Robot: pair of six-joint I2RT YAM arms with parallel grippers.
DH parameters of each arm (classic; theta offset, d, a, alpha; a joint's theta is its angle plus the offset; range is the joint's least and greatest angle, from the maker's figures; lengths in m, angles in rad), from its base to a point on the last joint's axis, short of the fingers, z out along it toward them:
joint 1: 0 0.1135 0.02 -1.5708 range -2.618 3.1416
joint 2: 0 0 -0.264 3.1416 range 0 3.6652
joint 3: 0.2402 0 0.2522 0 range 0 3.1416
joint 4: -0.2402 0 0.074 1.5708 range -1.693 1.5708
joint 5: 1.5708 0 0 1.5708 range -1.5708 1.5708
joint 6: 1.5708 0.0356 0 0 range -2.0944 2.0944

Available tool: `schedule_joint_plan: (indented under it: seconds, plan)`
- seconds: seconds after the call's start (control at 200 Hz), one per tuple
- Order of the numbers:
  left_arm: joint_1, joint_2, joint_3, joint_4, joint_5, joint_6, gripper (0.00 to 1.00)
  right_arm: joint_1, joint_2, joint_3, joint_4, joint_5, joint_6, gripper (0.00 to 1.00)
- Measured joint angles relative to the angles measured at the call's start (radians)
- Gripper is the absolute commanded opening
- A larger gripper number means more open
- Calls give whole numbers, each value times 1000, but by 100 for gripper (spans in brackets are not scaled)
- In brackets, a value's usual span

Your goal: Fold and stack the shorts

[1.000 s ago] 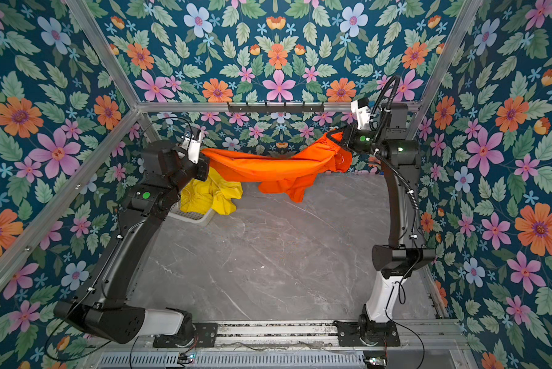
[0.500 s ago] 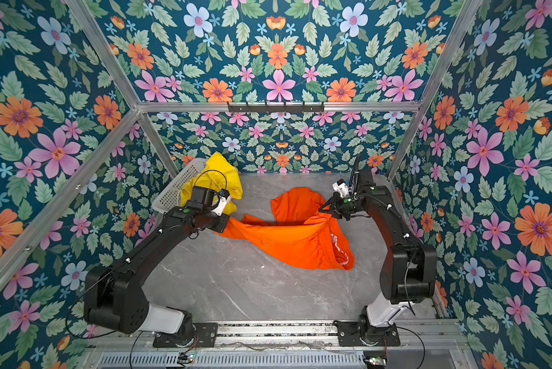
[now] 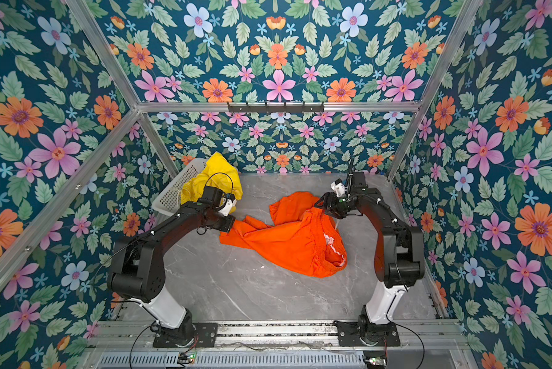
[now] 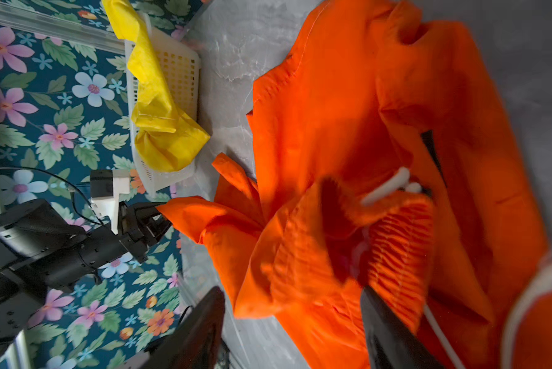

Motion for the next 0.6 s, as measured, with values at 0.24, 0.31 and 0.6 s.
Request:
schedule_joint_plan:
  seconds: [0.24,0.31,0.6]
  plan:
    - [3,0,-11,7,13,-6,0,91,-222,-198,67,147,-82,62]
    - [5,-3,-16,9,18,-7,0,129,-188,-199,49,154,-105,58]
    - [10,-6,-18,18,29,-20,0,140,-26,-209,76,184,-102,58]
